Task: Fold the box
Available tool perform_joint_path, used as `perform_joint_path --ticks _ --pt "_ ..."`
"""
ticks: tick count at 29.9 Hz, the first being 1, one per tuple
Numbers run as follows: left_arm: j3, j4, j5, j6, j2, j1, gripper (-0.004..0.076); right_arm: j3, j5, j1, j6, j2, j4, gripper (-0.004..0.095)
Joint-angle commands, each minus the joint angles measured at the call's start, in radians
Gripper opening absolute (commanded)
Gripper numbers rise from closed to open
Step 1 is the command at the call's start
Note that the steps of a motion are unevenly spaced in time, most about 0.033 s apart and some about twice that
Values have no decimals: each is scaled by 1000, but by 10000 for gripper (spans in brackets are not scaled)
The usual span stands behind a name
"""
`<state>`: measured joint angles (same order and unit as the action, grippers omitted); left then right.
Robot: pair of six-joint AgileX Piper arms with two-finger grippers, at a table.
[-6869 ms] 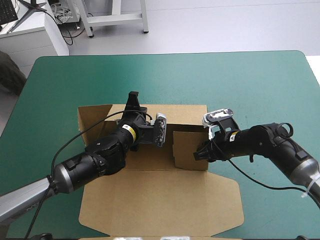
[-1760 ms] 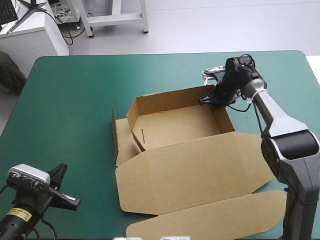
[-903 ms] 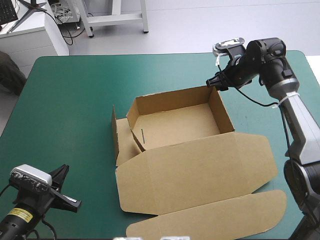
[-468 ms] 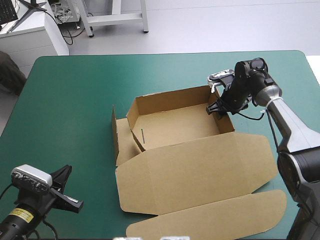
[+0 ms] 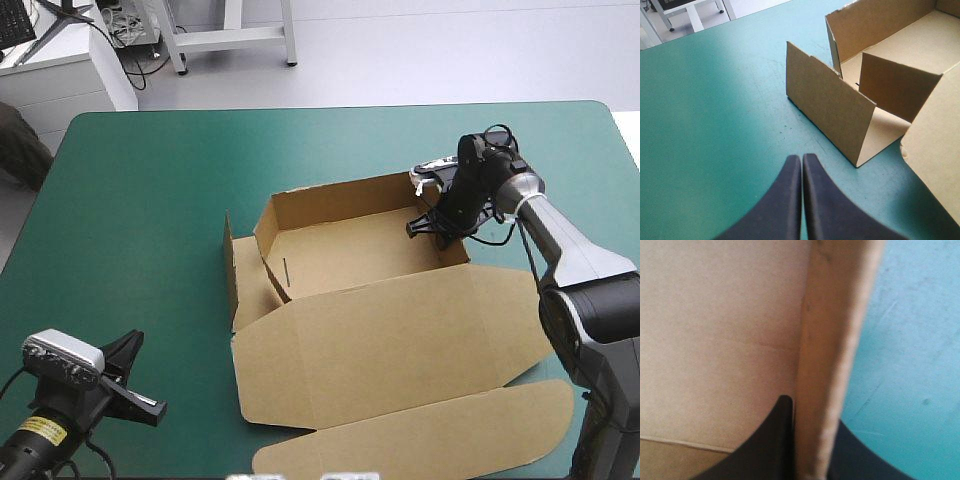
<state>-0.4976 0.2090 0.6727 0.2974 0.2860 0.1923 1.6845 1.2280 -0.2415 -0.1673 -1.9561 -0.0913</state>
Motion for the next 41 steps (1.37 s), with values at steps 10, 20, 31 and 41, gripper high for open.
perform_joint_path --ticks 10,20,31,41 --pt "-26 14 -70 -6 12 5 -10 23 26 0 68 144 18 -20" --pt "-26 -6 -70 -7 12 5 -10 23 26 0 126 416 158 -20" --pt "-26 -9 -70 -2 12 5 149 23 26 0 146 607 201 -20" --pt "-26 30 -152 -54 12 5 481 23 26 0 167 665 190 -20"
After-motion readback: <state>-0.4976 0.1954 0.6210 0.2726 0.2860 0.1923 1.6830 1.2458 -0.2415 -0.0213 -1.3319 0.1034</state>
